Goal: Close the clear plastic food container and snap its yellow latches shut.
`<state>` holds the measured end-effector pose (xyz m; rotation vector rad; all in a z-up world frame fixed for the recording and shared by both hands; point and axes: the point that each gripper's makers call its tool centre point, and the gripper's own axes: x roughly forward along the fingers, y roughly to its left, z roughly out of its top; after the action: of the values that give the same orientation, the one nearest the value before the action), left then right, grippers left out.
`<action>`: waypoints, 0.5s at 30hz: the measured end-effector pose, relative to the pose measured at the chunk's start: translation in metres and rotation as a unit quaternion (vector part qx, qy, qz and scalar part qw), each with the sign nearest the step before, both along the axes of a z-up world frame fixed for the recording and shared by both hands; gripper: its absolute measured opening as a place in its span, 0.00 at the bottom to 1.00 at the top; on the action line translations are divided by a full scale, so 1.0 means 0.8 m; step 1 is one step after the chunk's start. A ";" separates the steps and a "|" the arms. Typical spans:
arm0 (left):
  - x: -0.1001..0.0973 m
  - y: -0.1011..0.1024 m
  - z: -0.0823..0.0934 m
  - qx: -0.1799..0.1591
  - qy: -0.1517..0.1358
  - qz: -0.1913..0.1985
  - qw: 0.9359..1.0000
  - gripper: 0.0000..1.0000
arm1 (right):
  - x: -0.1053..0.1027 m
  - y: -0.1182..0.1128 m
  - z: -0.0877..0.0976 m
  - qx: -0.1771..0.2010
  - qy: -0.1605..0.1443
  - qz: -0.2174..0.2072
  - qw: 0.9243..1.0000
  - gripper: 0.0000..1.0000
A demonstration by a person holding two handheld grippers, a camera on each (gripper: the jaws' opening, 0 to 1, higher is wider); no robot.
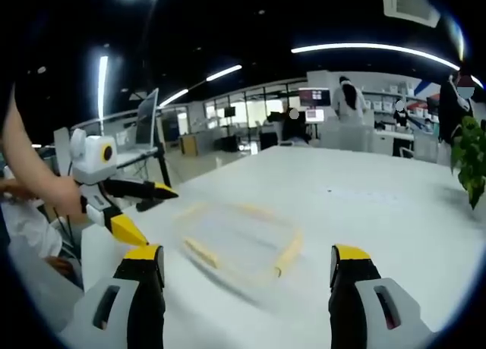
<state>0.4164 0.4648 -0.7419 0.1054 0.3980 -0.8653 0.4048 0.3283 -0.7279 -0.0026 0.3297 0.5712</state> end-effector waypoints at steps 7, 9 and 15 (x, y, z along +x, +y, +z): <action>-0.009 0.008 -0.002 -0.007 0.003 0.009 1.000 0.89 | -0.007 -0.008 -0.002 0.008 0.003 -0.014 1.000 0.91; -0.011 0.010 -0.004 -0.007 0.005 0.011 1.000 0.89 | -0.011 -0.009 -0.002 0.003 0.001 -0.013 1.000 0.91; -0.019 0.009 0.003 -0.006 -0.003 0.005 1.000 0.89 | -0.023 -0.009 0.000 0.003 0.002 -0.012 1.000 0.91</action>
<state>0.4014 0.4721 -0.7394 0.0950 0.3872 -0.8576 0.3863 0.3212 -0.7283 0.0078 0.3318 0.5478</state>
